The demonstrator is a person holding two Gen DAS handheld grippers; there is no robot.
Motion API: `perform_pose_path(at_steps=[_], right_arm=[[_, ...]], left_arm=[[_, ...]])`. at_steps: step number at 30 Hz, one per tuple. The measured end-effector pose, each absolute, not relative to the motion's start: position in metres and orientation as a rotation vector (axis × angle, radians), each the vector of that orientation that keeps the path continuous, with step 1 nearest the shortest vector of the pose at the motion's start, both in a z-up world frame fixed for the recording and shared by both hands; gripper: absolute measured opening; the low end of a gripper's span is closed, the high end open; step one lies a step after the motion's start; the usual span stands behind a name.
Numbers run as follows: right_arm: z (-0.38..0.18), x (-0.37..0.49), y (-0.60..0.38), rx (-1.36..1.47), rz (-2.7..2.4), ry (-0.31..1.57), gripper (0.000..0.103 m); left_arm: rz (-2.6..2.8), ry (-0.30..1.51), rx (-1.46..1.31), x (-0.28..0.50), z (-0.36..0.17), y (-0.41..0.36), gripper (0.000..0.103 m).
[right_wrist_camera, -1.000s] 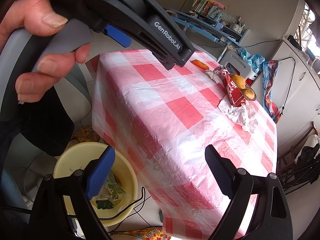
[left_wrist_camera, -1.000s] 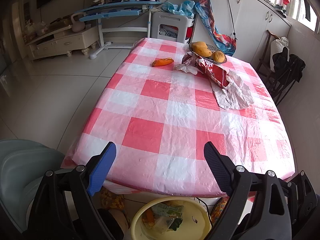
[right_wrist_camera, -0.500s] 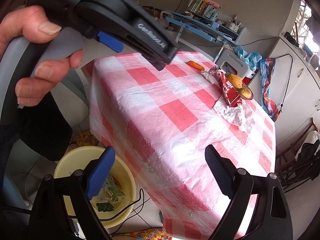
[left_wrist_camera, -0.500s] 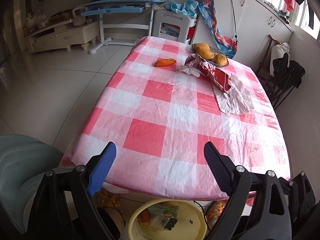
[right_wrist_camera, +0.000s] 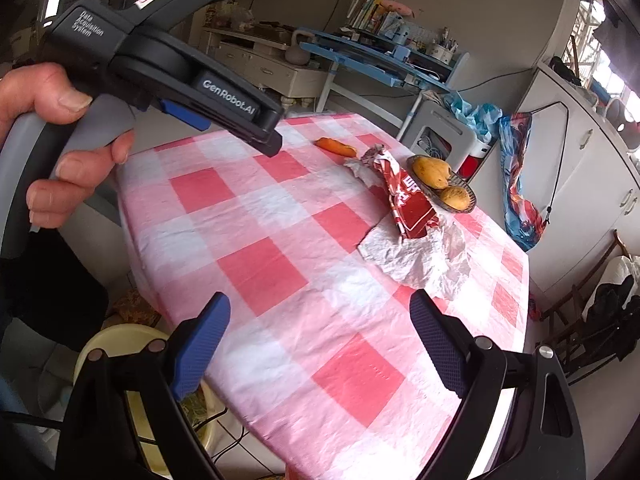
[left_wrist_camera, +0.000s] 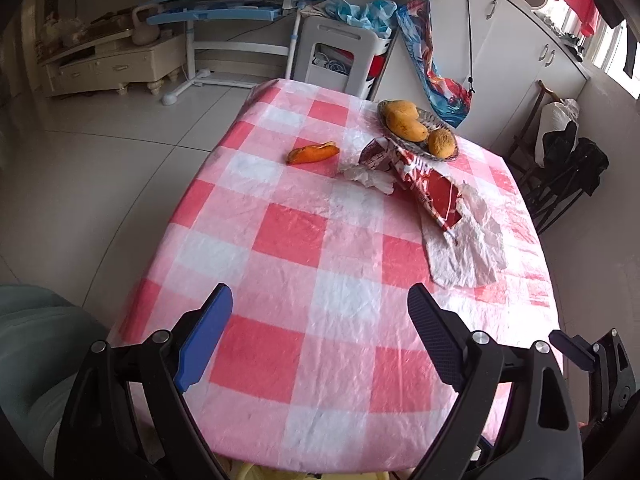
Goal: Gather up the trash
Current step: 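Move both open tools over the table toward the red snack bag and foil sheet, then grasp the red snack bag with the left tool while the right tool grasps the white foil sheet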
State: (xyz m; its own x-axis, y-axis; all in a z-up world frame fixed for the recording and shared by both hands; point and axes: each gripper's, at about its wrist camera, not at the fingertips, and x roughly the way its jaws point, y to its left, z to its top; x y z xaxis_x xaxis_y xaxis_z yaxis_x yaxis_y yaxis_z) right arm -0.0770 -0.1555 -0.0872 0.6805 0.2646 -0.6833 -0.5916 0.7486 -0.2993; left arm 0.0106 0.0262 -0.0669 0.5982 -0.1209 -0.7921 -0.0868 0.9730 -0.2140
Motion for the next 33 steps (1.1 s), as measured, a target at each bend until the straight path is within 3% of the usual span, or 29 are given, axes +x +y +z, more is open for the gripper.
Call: perform_pose_path(at_steps=[18,20,21,23,24,25,28,33], right_arm=[[-0.112,0.067,-0.193,-0.282,0.396,0.778,0.086],[-0.119,0.076,-0.194,-0.269,0.392,0.815,0.074],[-0.123,0.079,-0.195,-0.262,0.395,0.844,0.070],[-0.124,0.083,-0.196,-0.248,0.409,0.871,0.037],[-0.125,0.084,-0.197,-0.245,0.411,0.878,0.029],[-0.125,0.084,-0.197,-0.241,0.415,0.887,0.017],[-0.121,0.077,-0.198,-0.235,0.425,0.884,0.005],[-0.098,0.058,-0.207,-0.189,0.424,0.823,0.003]], left_arm=[[-0.034,0.935,-0.072,0.188,-0.093,-0.029,0.085],[-0.090,0.959,-0.056,0.198,-0.100,-0.037,0.065],[-0.123,0.977,-0.054,0.199,-0.103,-0.040,0.045],[-0.169,0.977,-0.062,0.201,-0.103,-0.046,0.032],[-0.189,0.962,-0.059,0.200,-0.100,-0.049,0.026],[-0.201,0.950,-0.058,0.198,-0.097,-0.051,0.023],[-0.245,0.905,-0.077,0.187,-0.081,-0.052,0.019],[-0.301,0.829,-0.232,0.155,-0.045,-0.022,0.018]])
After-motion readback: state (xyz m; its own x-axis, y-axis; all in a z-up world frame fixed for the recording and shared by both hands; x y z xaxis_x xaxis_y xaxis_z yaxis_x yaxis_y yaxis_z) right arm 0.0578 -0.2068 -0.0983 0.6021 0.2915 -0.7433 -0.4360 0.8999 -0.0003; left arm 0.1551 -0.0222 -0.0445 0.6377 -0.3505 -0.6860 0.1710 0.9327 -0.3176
